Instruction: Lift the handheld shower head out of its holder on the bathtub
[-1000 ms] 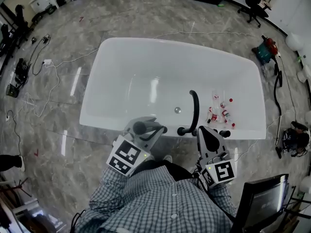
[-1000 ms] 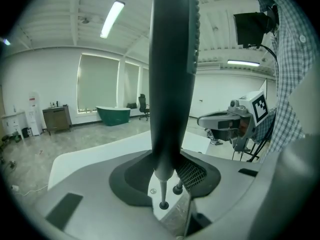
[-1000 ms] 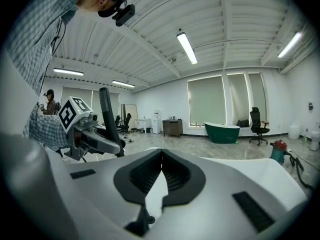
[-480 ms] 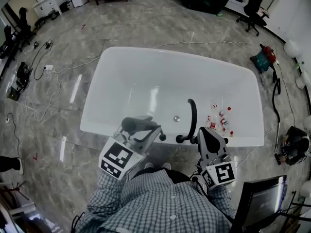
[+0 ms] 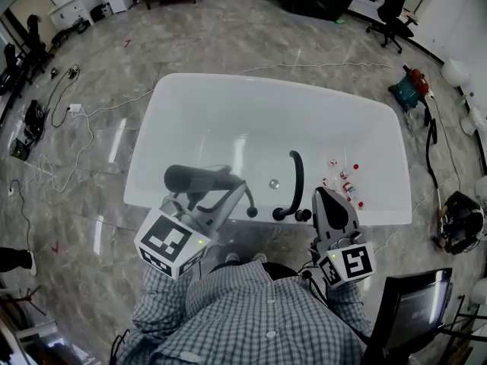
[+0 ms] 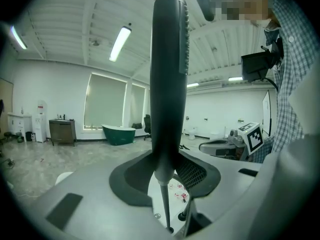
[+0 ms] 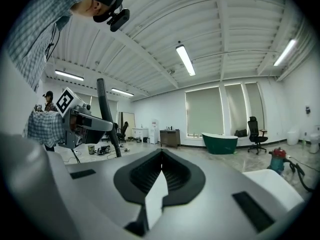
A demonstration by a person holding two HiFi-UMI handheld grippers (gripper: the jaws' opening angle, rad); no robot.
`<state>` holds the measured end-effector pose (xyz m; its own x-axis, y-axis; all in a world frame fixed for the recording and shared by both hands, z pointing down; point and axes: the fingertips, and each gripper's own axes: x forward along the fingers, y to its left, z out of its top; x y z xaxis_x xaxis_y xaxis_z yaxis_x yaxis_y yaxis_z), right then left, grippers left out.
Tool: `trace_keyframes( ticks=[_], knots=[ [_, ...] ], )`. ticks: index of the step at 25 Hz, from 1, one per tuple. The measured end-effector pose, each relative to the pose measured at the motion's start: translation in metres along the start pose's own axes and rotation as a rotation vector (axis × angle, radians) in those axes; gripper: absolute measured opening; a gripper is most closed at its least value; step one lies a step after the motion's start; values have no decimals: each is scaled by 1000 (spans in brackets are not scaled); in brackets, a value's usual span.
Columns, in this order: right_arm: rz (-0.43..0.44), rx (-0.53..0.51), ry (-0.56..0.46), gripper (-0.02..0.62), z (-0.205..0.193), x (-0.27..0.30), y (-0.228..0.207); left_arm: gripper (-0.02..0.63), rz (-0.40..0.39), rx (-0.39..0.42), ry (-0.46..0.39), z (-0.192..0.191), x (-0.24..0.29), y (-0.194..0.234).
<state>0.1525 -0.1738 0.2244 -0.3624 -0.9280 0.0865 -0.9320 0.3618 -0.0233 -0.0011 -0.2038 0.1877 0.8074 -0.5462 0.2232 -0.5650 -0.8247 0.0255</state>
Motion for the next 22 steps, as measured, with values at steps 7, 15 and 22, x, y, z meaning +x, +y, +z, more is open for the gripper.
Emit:
trace_keyframes(
  ticks=[7,15,22],
  knots=[
    [-5,-22,-28,15,14,-3,-5,124,13,9,-23,5,-6,-3],
    [-5,-23,-43,15,19,-1,-7,124,14,14,-27,7,-8,-4],
    [-5,-23,-46,15,18,-3,-9,124,18,23,-29,6,-8,-6]
  ],
)
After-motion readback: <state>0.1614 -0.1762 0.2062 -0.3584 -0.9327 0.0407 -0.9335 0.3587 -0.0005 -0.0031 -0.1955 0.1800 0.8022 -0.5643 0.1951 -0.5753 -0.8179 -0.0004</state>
